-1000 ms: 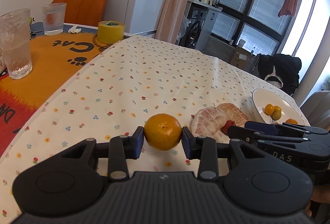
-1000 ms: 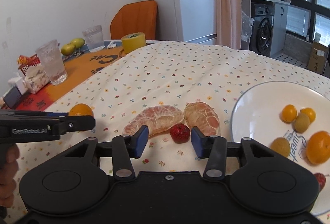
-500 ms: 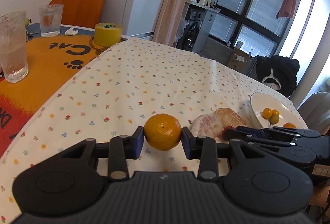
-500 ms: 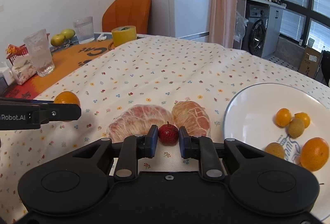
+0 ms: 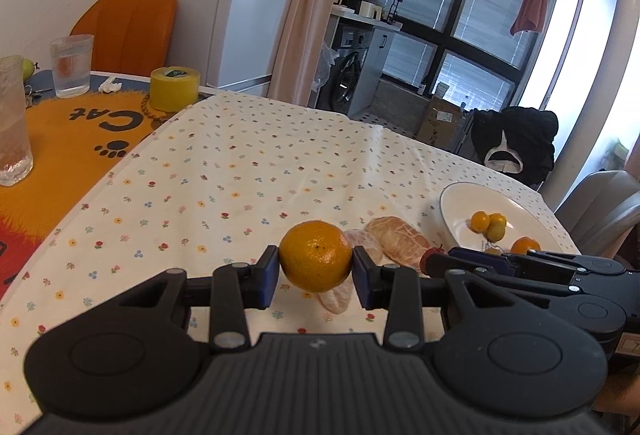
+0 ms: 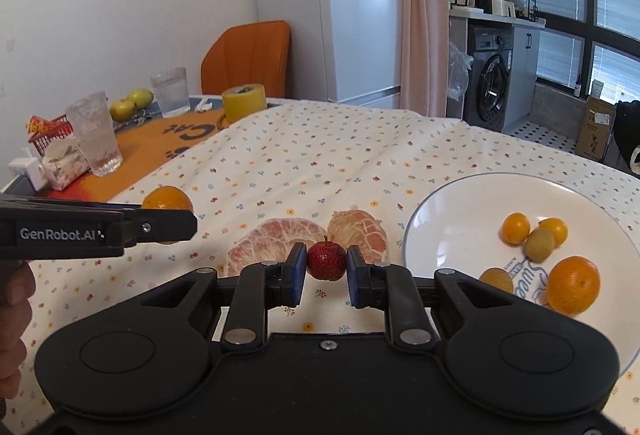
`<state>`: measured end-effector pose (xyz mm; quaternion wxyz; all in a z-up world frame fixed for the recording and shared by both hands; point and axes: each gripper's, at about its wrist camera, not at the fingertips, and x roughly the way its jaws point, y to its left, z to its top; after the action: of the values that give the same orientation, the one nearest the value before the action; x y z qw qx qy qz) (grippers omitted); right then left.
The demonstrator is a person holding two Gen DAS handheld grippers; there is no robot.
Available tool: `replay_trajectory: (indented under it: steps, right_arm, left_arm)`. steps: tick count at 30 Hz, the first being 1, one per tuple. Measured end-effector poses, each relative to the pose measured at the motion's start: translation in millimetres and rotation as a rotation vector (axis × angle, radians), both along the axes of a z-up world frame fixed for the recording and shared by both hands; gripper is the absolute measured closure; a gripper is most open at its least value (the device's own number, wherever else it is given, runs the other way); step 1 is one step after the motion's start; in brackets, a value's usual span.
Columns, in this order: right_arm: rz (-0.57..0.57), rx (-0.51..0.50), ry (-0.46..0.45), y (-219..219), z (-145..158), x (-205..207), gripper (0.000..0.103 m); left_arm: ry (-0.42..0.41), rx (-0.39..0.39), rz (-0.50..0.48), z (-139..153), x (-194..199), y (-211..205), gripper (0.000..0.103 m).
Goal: Organize fruits
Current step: 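Carry the red fruit and mandarin over the plate and open both tools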
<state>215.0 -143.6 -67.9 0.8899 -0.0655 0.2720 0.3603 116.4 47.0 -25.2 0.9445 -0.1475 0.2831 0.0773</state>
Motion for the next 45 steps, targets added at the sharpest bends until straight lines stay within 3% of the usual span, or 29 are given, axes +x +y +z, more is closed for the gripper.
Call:
replay_trajectory:
  steps: [11, 39, 43, 45]
  right_arm:
    - [-0.056, 0.04, -0.031, -31, 14, -8, 0.083]
    - [-0.232, 0.08, -0.025, -107, 3, 2, 0.083]
    - [-0.247, 0.08, -0.021, -112, 1, 4, 0.069]
    - [-0.253, 0.083, -0.016, -115, -1, 5, 0.069]
  left_arm:
    - [-0.034, 0.017, -0.041, 13, -2, -18, 0.066]
    - [-0.05, 0.063, -0.195, 19, 34, -77, 0.066]
    - [-0.04, 0.068, -0.213, 17, 43, -83, 0.066]
    - [-0.036, 0.071, -0.222, 15, 47, -86, 0.066]
